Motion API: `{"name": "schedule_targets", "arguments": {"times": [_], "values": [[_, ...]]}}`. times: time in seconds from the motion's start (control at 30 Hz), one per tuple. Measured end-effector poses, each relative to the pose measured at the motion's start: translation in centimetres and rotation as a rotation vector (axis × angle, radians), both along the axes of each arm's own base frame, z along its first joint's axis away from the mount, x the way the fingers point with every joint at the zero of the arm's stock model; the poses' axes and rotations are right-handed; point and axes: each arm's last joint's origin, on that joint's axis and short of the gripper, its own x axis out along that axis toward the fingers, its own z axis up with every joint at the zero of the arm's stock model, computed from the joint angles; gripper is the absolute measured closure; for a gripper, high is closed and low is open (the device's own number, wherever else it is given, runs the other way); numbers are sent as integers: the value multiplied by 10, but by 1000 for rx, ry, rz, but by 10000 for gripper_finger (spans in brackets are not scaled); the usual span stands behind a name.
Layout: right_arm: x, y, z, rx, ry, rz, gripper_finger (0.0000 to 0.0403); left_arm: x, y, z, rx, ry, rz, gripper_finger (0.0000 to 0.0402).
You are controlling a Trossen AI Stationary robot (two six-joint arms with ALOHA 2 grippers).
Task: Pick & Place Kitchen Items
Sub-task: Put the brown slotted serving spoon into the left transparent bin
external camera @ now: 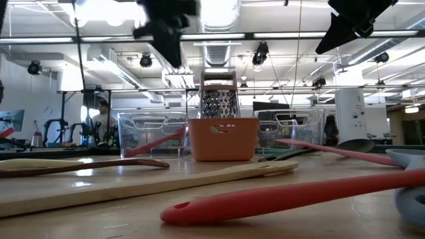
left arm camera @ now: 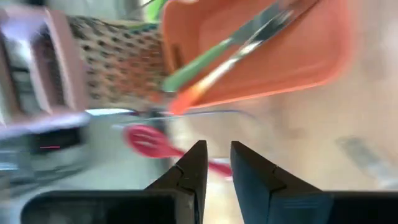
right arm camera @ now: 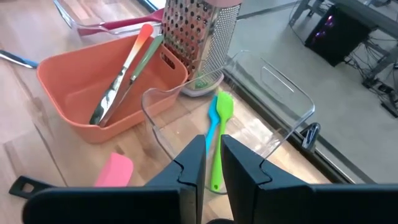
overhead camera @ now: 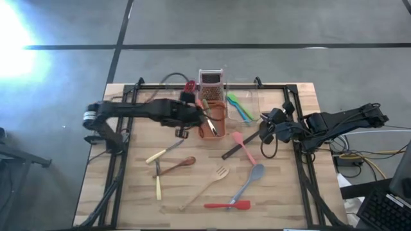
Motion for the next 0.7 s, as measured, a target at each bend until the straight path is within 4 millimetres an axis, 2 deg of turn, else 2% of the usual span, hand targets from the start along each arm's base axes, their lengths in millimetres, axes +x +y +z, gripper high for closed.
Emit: {"name": "schedule_targets", "arguments": {"times": [0.17, 0.33, 0.53, 0.7], "values": [[0, 0, 0, 22, -19, -16, 360, -37, -17, 18, -234, -170, 98, 328], [0, 0, 0, 29, -27, -22, 360, -72, -35, 14, -334, -251, 197, 328], [0, 0, 0, 37, -36, -29, 360, -107, -47, -11, -476, -243, 350, 328], [0, 0, 0, 67, -68, -56, 360, -131, -50, -45, -594, -124, 426, 325]]}}
